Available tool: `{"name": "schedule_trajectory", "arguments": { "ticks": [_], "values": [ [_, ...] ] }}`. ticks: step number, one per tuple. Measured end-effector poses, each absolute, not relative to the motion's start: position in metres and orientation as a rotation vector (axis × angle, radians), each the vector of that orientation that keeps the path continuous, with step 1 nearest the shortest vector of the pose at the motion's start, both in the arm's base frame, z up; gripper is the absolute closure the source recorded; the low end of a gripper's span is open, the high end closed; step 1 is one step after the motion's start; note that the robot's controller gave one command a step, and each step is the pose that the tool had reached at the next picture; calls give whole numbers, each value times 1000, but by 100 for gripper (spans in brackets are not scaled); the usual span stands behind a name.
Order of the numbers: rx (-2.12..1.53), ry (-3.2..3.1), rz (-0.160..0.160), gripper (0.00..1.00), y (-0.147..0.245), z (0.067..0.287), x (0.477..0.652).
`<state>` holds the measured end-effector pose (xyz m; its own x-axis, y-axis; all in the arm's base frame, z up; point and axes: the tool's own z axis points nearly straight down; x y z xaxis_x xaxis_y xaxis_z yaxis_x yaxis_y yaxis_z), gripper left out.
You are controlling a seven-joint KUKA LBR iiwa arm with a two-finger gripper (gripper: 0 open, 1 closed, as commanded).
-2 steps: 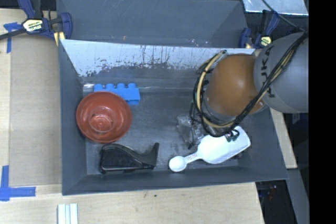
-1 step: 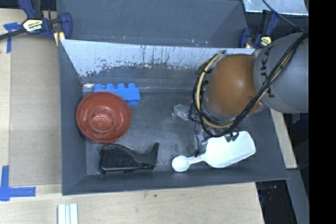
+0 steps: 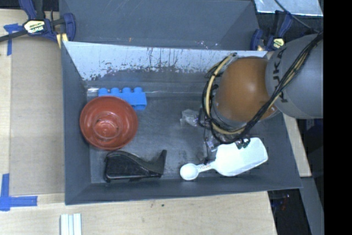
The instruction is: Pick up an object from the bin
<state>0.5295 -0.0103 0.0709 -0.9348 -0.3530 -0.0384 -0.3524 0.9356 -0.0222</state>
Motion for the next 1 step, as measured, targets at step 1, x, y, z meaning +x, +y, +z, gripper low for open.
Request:
{"name": "schedule_trajectory", "arguments": {
  "ticks": [1],
  "values": [
    [-772,2993,-32,0,-17,160,523]
  ]
}}
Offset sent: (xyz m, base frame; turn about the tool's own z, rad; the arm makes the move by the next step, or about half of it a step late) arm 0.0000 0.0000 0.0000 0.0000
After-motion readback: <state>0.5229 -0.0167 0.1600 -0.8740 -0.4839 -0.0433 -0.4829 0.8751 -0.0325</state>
